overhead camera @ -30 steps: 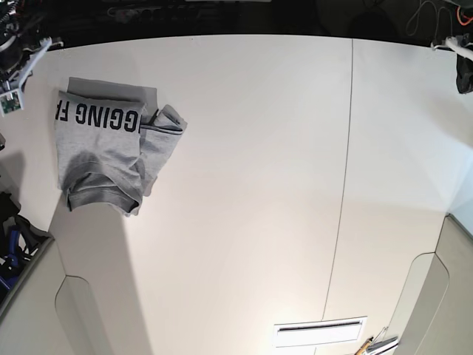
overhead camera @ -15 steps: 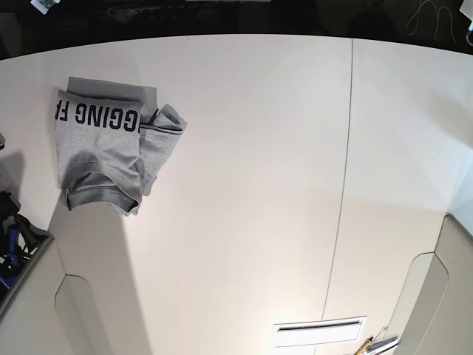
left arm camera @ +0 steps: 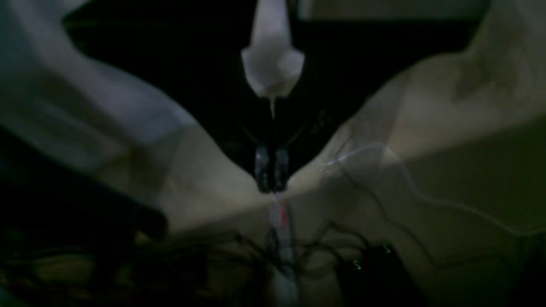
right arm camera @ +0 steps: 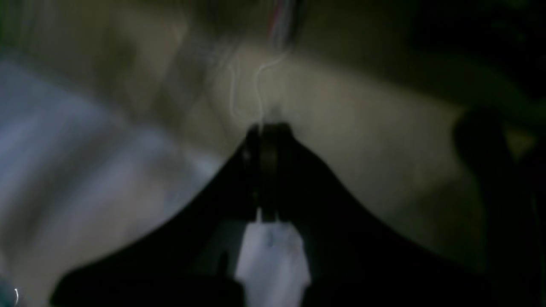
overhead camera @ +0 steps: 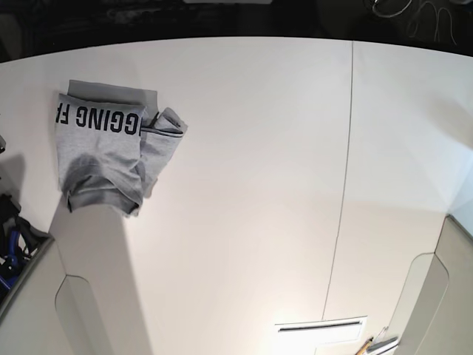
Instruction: Fold the T-shirt properly
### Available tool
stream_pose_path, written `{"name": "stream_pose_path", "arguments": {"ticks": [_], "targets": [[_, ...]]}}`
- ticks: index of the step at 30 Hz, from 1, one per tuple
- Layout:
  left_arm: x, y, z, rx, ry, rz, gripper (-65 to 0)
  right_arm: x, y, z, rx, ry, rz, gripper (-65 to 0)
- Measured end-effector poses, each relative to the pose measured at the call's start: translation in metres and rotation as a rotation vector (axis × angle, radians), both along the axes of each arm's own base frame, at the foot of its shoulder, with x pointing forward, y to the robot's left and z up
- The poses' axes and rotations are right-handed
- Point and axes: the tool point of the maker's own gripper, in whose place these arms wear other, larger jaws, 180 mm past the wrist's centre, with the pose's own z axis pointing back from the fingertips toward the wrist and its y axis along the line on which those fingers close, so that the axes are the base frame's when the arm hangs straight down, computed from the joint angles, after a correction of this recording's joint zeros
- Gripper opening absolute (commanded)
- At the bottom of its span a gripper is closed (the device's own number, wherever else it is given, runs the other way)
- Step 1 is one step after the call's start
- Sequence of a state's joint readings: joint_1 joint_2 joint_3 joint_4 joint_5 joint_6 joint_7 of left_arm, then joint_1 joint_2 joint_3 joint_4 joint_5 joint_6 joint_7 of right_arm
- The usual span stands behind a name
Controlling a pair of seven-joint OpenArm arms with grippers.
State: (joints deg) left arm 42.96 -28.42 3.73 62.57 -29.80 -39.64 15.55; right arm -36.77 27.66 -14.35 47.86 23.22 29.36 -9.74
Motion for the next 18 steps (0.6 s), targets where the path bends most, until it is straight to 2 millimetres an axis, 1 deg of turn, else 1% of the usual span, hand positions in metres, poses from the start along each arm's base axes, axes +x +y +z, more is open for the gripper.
{"name": "stream_pose_path", "arguments": {"ticks": [2,4,6,8,11,13,15,16,17,18], "targets": [[0.004,-0.012,-0.029,0.035,0.006,0.001,-65.0,0.015,0.011,-0.031,-0.044,-0.026,0.000,-65.0],[0.011,-0.022,-0.054,0.084,0.005,0.005,-65.0,0.039,0.029,-0.054,-0.076,-0.053,-0.010,-65.0],[0.021,-0.035,-0.072,0.113,0.000,-0.010,-65.0,0.068,0.051,-0.070,-0.090,-0.089,-0.013,-65.0],[0.040,-0.050,-0.086,0.129,-0.012,-0.020,-65.0,0.098,0.067,-0.080,-0.112,-0.124,-0.008,-65.0],[0.080,-0.070,-0.094,0.132,-0.065,-0.019,-65.0,0.147,0.077,-0.087,-0.140,-0.191,-0.016,-65.0],[0.100,-0.075,-0.095,0.133,-0.102,-0.018,-65.0,0.170,0.079,-0.087,-0.144,-0.223,-0.018,-65.0],[0.109,-0.074,-0.094,0.135,-0.114,-0.019,-65.0,0.188,0.079,-0.086,-0.144,-0.249,-0.020,-65.0],[0.108,-0.072,-0.095,0.140,-0.103,-0.024,-65.0,0.188,0.078,-0.086,-0.146,-0.249,-0.020,-65.0],[0.107,-0.070,-0.095,0.144,-0.100,-0.024,-65.0,0.195,0.078,-0.086,-0.149,-0.260,-0.021,-65.0],[0.106,-0.069,-0.095,0.147,-0.096,-0.022,-65.0,0.195,0.077,-0.086,-0.152,-0.260,-0.021,-65.0]]}}
